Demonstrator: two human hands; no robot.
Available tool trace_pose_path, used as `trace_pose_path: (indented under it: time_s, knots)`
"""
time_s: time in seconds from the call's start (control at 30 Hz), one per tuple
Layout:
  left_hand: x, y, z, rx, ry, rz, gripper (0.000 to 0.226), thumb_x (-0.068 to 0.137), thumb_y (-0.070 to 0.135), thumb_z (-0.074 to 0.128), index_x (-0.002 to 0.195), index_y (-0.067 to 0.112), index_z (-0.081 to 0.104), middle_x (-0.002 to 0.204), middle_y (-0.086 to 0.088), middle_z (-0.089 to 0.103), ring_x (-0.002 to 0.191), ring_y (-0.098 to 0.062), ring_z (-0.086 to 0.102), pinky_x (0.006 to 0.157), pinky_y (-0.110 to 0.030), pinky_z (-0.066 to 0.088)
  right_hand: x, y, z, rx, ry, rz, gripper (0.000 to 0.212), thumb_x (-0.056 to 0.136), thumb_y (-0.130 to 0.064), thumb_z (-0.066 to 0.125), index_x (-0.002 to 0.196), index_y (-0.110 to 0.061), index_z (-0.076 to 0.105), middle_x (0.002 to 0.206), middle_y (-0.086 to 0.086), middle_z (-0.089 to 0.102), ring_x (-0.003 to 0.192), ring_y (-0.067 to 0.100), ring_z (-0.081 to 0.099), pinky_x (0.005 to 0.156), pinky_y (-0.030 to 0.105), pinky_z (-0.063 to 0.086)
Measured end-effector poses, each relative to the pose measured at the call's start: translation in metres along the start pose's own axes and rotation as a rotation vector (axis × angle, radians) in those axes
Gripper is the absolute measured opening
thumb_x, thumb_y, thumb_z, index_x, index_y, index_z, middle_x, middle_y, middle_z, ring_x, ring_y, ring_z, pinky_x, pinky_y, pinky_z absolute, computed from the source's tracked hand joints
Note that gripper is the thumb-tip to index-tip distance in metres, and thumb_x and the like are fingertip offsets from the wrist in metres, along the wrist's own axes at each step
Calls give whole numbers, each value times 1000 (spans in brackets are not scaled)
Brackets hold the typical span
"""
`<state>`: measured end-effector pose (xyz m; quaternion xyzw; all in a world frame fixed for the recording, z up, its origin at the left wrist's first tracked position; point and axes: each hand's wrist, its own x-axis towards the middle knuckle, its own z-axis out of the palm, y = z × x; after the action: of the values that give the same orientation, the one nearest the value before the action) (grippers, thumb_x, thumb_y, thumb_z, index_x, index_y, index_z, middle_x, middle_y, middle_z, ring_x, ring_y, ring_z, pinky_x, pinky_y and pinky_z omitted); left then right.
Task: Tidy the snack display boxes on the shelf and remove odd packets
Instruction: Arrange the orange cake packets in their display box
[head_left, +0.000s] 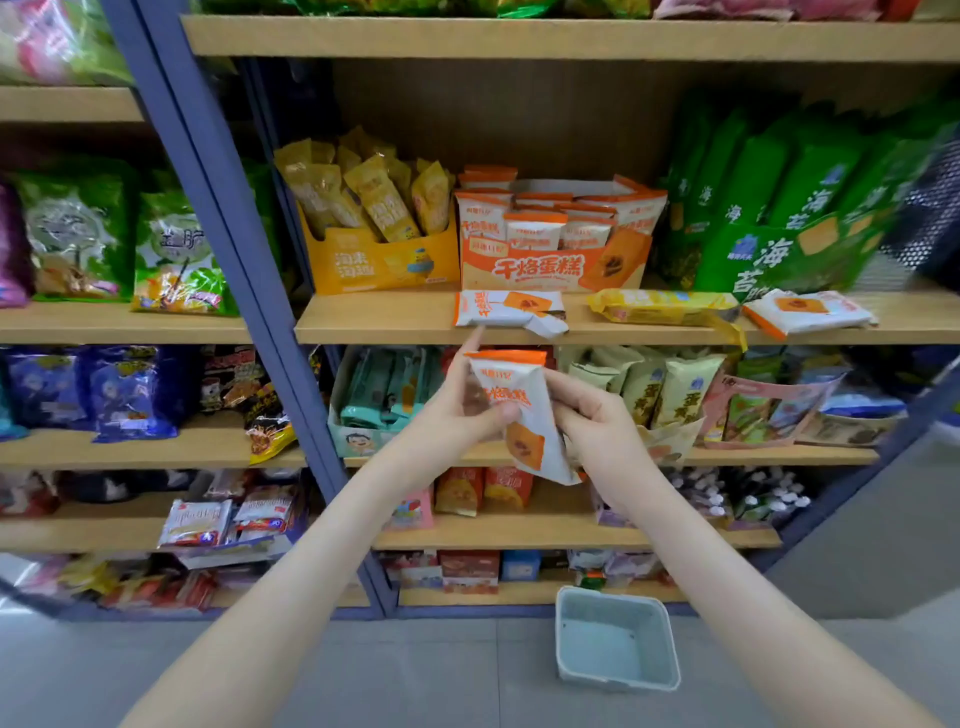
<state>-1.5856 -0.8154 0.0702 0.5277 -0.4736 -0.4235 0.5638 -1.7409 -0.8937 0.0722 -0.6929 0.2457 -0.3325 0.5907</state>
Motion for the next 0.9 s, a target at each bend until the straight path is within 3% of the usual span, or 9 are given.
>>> trace_pose_path:
  time_s: [0.1, 0.2, 0.27, 0.33, 0.4, 0.5, 0.67, 0.77, 0.9]
  knots:
    - [34, 28, 1, 214, 78, 167, 37, 88, 12, 69, 112, 36, 57, 100, 16, 69, 99, -13, 64, 77, -24, 51, 17, -22, -16, -78, -10, -132, 41, 99, 2, 42, 117, -28, 63, 112, -14, 70, 105, 9, 65, 87, 30, 55]
    - [66, 58, 7, 402, 175, 409, 38, 85, 7, 71, 98, 41, 58, 94, 26, 68, 95, -1, 64, 81, -25, 53, 43, -45, -49, -85, -36, -293, 31, 98, -17, 50, 125, -30, 58, 122, -12, 66, 116, 14, 59, 94, 30, 51]
    - [84, 68, 6, 573, 216, 626, 34, 87, 9, 71, 106, 35, 59, 102, 20, 66, 101, -5, 63, 87, -26, 53, 56, -55, -64, -228, -27, -424, 49, 91, -26, 60, 136, -35, 45, 132, -18, 56, 125, 3, 50, 98, 16, 42]
    - [112, 73, 10, 782, 269, 798, 29, 87, 12, 67, 116, 17, 63, 112, 2, 67, 107, -13, 61, 91, -26, 50, 78, -59, -81, -400, 32, -557, 66, 86, -20, 68, 140, -42, 36, 133, -24, 50, 128, 0, 46, 101, 12, 37]
    - [144, 75, 18, 921, 291, 889, 32, 87, 15, 65, 118, 6, 64, 113, -7, 67, 107, -15, 57, 92, -21, 43, 106, -56, -98, -460, 91, -636, 60, 86, -14, 69, 133, -43, 46, 126, -29, 53, 122, -2, 50, 100, 15, 41]
    - [188, 78, 24, 1032, 262, 872, 41, 88, 28, 60, 125, 9, 59, 119, -8, 65, 112, -15, 52, 93, -20, 39, 143, -51, -125, -392, 216, -655, 41, 86, -10, 70, 110, -40, 58, 107, -30, 63, 100, -5, 60, 84, 15, 47]
    - [241, 65, 1, 1502, 464, 778, 58, 92, 53, 44, 129, 9, 55, 111, -11, 67, 102, -29, 63, 83, -35, 52, 185, -43, -150, -40, 394, -638, 48, 82, -2, 69, 90, -48, 66, 90, -21, 67, 82, 1, 63, 75, 20, 51]
    - [257, 50, -7, 1553, 452, 685, 67, 92, 57, 40, 145, 17, 37, 125, -14, 63, 121, -32, 56, 111, -37, 33, 199, -40, -153, 43, 449, -662, 47, 82, 7, 67, 91, -40, 66, 84, -22, 67, 76, -2, 62, 69, 14, 49]
    - [269, 45, -11, 1563, 477, 632, 73, 96, 59, 32, 149, 10, 31, 118, -17, 66, 119, -34, 57, 112, -36, 22, 209, -36, -155, 192, 508, -684, 31, 79, -1, 70, 96, -25, 59, 84, -20, 68, 80, -3, 63, 72, 14, 49]
